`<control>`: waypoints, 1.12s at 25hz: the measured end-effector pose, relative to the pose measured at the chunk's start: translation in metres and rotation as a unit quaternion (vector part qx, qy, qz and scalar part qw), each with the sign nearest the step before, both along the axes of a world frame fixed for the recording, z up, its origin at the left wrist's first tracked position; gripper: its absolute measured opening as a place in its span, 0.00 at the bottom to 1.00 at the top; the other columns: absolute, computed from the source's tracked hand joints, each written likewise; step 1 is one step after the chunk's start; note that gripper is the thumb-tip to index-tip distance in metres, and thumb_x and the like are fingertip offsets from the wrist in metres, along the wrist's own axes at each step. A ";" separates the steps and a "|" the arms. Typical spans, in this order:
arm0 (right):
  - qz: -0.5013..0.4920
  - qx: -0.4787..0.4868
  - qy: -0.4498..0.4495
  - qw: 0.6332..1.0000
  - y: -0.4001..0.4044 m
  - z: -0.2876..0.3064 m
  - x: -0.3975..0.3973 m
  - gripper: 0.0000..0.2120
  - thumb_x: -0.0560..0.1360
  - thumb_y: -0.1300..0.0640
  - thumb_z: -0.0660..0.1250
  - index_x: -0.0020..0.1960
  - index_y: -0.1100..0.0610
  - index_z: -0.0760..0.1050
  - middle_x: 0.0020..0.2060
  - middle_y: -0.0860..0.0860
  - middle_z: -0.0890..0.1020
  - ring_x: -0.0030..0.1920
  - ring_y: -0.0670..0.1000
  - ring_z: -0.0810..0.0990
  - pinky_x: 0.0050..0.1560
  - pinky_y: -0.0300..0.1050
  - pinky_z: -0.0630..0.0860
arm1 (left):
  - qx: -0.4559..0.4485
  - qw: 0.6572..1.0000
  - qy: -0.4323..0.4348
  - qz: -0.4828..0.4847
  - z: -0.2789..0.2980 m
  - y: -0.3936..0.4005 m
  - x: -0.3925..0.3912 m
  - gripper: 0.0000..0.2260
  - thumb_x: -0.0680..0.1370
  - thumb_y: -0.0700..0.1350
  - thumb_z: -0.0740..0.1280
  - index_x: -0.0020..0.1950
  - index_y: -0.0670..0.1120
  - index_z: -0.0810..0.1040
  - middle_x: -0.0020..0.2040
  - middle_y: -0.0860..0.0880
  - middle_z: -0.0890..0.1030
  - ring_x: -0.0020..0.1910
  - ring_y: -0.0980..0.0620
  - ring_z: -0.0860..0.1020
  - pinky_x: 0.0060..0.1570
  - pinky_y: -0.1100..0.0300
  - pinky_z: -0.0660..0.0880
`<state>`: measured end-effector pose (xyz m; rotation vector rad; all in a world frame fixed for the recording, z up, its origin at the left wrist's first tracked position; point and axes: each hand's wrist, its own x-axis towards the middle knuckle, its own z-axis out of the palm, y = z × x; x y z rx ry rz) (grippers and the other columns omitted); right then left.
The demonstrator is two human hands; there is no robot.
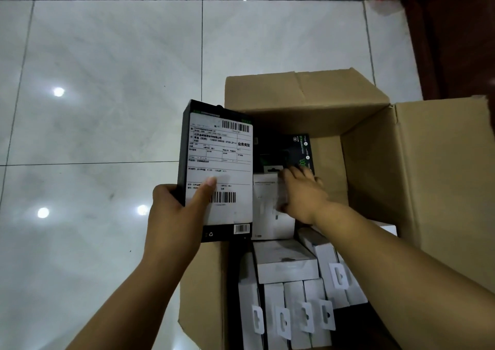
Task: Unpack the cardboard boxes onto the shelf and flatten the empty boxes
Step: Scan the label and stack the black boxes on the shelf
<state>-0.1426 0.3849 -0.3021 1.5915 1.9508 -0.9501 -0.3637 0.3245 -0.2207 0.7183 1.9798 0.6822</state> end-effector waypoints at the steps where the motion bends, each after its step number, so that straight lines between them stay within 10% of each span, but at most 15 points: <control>1: -0.017 0.013 0.026 0.999 -0.002 0.001 0.001 0.32 0.73 0.49 0.71 0.71 0.55 0.59 0.72 0.54 0.62 0.74 0.57 0.55 0.69 0.56 0.60 | 0.000 1.000 0.002 0.001 0.000 0.000 0.000 0.25 0.71 0.63 0.67 0.58 0.46 0.76 0.49 0.50 0.83 0.43 0.54 0.83 0.27 0.66 0.76; 5: -0.070 0.051 0.087 0.992 -0.008 0.015 0.005 0.21 0.74 0.54 0.71 0.61 0.56 0.66 0.60 0.55 0.75 0.60 0.55 0.71 0.55 0.50 0.71 | -0.003 1.000 0.000 0.006 0.001 -0.001 0.000 0.25 0.71 0.63 0.67 0.59 0.45 0.75 0.49 0.49 0.83 0.43 0.54 0.83 0.27 0.66 0.76; 14: -0.175 0.201 0.162 0.950 -0.037 0.055 0.073 0.28 0.69 0.69 0.72 0.67 0.55 0.72 0.57 0.50 0.74 0.60 0.52 0.70 0.56 0.41 0.66 | -0.002 1.000 -0.002 0.015 0.008 -0.001 0.007 0.23 0.74 0.59 0.68 0.60 0.43 0.74 0.50 0.47 0.82 0.41 0.54 0.81 0.23 0.70 0.73; 20: -0.157 -0.045 0.082 0.983 -0.034 0.059 0.111 0.19 0.74 0.64 0.66 0.64 0.51 0.74 0.56 0.45 0.72 0.50 0.50 0.76 0.46 0.39 0.74 | -0.004 1.000 -0.008 0.015 0.009 -0.001 0.009 0.24 0.73 0.60 0.68 0.60 0.43 0.75 0.50 0.47 0.82 0.42 0.52 0.82 0.23 0.68 0.74; 28: -0.294 -0.008 0.147 0.944 0.011 0.036 0.066 0.15 0.79 0.58 0.62 0.65 0.55 0.73 0.55 0.53 0.80 0.52 0.52 0.77 0.53 0.44 0.73 | -0.003 1.000 -0.017 0.026 0.016 0.000 0.013 0.23 0.73 0.58 0.69 0.60 0.43 0.75 0.49 0.47 0.82 0.41 0.53 0.82 0.23 0.68 0.74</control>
